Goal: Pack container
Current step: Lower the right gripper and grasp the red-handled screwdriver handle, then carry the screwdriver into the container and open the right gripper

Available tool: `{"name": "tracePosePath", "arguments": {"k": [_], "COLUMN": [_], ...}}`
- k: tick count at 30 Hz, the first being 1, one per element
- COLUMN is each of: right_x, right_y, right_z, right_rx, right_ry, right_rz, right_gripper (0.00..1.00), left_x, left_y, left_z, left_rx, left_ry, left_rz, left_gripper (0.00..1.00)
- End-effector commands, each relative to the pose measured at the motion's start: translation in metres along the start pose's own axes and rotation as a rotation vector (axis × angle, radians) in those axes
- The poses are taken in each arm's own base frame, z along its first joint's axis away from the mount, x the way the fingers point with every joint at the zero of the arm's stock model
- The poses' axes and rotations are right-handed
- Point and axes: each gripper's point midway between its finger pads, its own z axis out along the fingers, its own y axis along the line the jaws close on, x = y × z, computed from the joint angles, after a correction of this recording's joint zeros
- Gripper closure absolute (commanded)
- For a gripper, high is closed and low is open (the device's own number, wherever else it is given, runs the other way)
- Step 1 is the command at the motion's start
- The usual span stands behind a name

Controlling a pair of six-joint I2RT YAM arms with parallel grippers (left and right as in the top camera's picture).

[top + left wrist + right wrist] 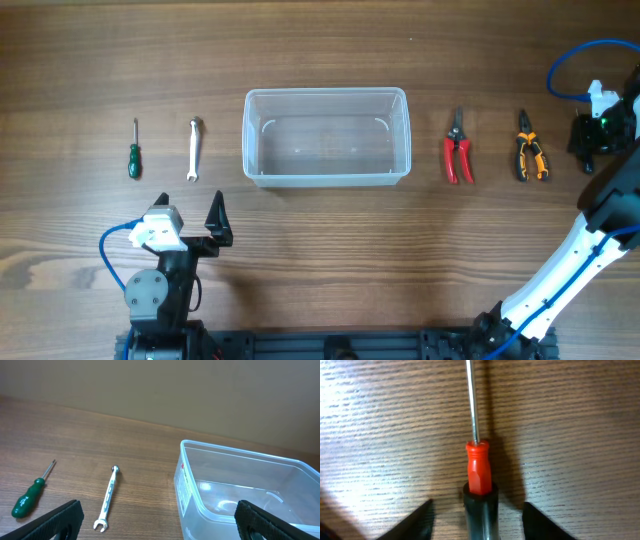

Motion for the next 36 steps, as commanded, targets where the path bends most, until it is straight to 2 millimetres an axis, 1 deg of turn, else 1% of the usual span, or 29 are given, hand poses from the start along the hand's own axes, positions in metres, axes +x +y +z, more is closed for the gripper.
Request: {"name": "tracePosePath", "arguments": {"k": [1,2,5,12,15,18,20,23,24,26,28,30,31,33,36], "right_x": [0.004,0.004,0.004,0.005,0.004,0.004,0.002,-0.001,-0.004,-0.013,-0.024,-0.035,-0.044,-0.058,-0.073], "right_y": [-0.003,-0.003,-0.003,-0.004,-0.004,-0.004,-0.005,-0.007,-0.008,-0.010,-0.011,-0.009,-0.004,0.018,0.064], "right_z": [0.017,0.017,0.017,0.017,0.017,0.017,0.015,0.009,0.003,-0.013,-0.037,-0.064,-0.087,-0.122,-0.180], "right_rx": [0.008,0.008,0.008,0.012,0.011,0.013,0.016,0.025,0.032,0.053,0.075,0.093,0.098,0.066,0.016], "right_ry": [0.037,0.037,0.038,0.040,0.039,0.037,0.031,0.014,0.001,-0.038,-0.082,-0.126,-0.168,-0.239,-0.343], "right_rz": [0.004,0.005,0.005,0.005,0.005,0.005,0.011,0.032,0.040,0.051,0.045,0.050,0.052,0.019,-0.066], "right_gripper": [0.60,0.63,0.65,0.76,0.83,0.92,0.96,0.96,0.96,0.96,0.96,0.96,0.96,0.96,0.96], "left_x": [0.001,0.001,0.001,0.001,0.001,0.001,0.001,0.001,0.001,0.001,0.001,0.001,0.001,0.001,0.001], "left_y": [0.002,0.002,0.002,0.002,0.002,0.002,0.002,0.002,0.002,0.002,0.002,0.002,0.002,0.002,0.002], "left_z": [0.000,0.000,0.000,0.000,0.000,0.000,0.000,0.000,0.000,0.000,0.000,0.000,0.000,0.000,0.000], "left_rx": [-0.009,-0.009,-0.009,-0.009,-0.009,-0.009,-0.009,-0.009,-0.009,-0.009,-0.009,-0.009,-0.009,-0.009,-0.009], "left_ry": [-0.003,-0.004,-0.004,-0.003,-0.003,-0.004,-0.003,-0.003,-0.003,-0.003,-0.004,-0.004,-0.003,-0.003,-0.003], "left_rz": [-0.013,-0.014,-0.014,-0.014,-0.014,-0.014,-0.014,-0.013,-0.014,-0.014,-0.014,-0.014,-0.014,-0.014,-0.014], "left_gripper": [0.00,0.00,0.00,0.00,0.00,0.00,0.00,0.00,0.00,0.00,0.00,0.00,0.00,0.00,0.00]}}
